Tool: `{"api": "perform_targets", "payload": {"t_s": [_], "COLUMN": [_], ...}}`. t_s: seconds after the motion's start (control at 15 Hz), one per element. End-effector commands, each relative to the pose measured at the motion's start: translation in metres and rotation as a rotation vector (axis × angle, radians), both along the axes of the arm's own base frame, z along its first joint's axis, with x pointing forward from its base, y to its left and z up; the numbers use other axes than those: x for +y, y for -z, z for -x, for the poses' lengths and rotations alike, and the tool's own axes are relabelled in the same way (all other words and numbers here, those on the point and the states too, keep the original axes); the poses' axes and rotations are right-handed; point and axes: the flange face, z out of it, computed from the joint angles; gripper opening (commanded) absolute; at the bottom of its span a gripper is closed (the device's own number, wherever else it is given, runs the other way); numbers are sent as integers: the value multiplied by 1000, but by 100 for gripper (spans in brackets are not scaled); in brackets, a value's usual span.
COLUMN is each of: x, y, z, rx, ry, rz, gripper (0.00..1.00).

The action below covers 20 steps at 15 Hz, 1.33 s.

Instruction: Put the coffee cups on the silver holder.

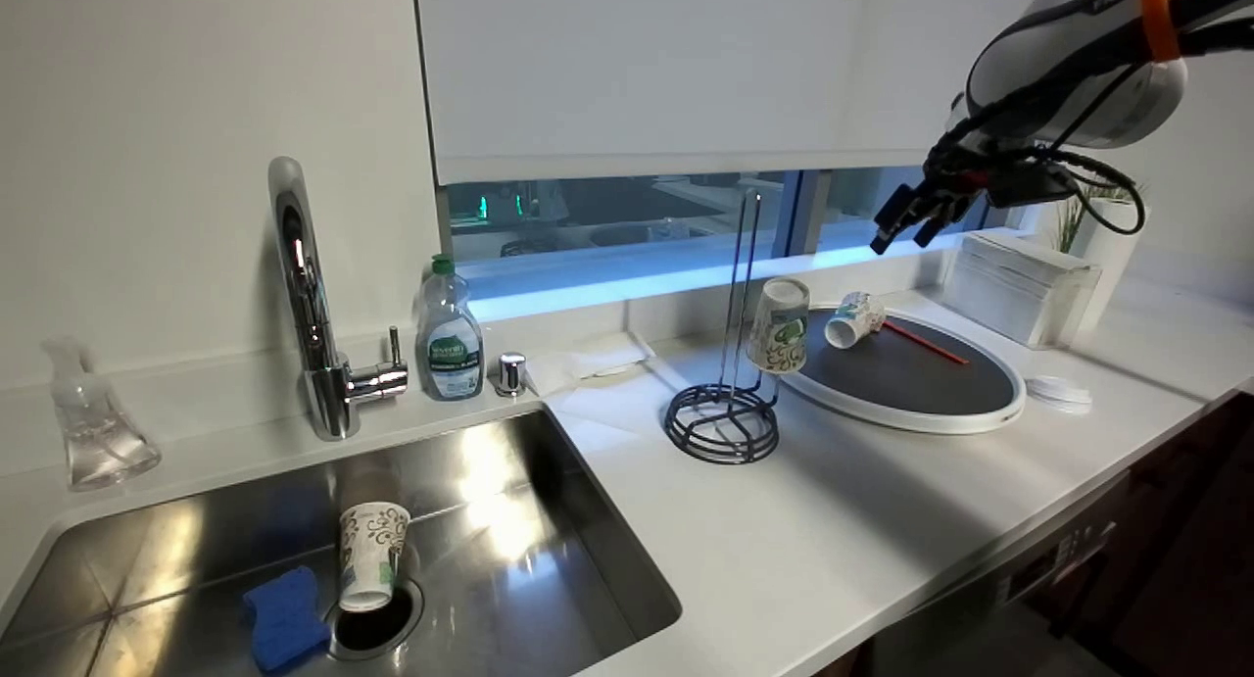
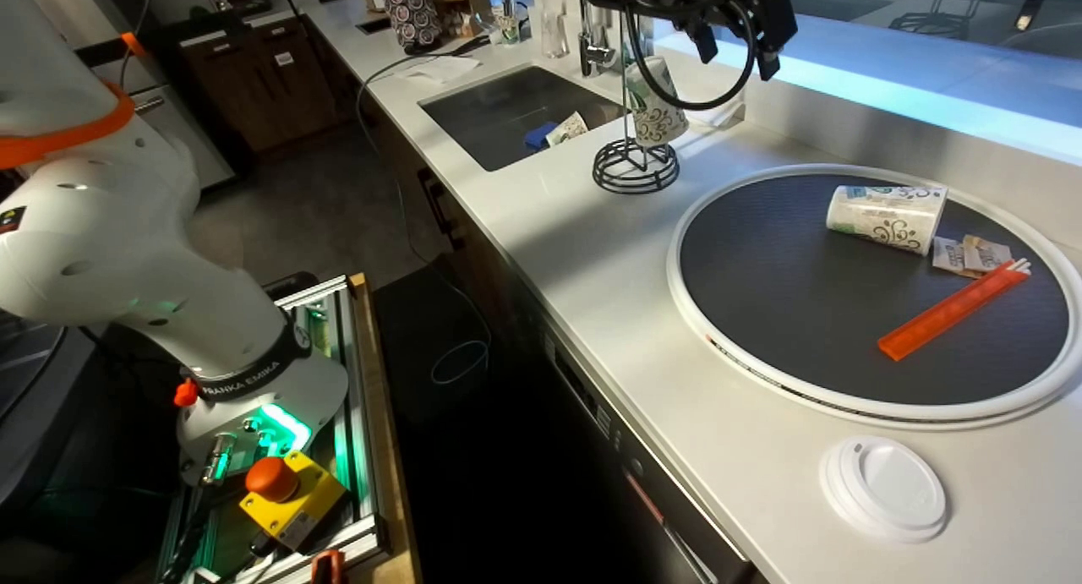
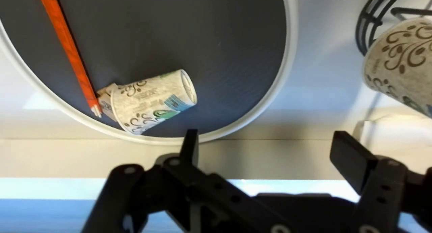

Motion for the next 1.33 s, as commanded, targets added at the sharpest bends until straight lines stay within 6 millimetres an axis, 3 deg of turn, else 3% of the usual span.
{"api": "perform_targets", "payload": {"t_s": [0.0, 0.13, 0.2, 0.4, 0.6, 1.27], "x": [-6, -3, -4, -2, -4, -13], "y": [34, 51, 37, 54, 51, 115], "z": [-36, -55, -32, -50, -54, -111], "rx": [50, 58, 47, 58, 50, 72], "ry": [189, 296, 207, 270, 277, 527], "rz": [-10, -33, -29, -42, -43, -65], "gripper": [100, 100, 100, 100, 100, 100]}}
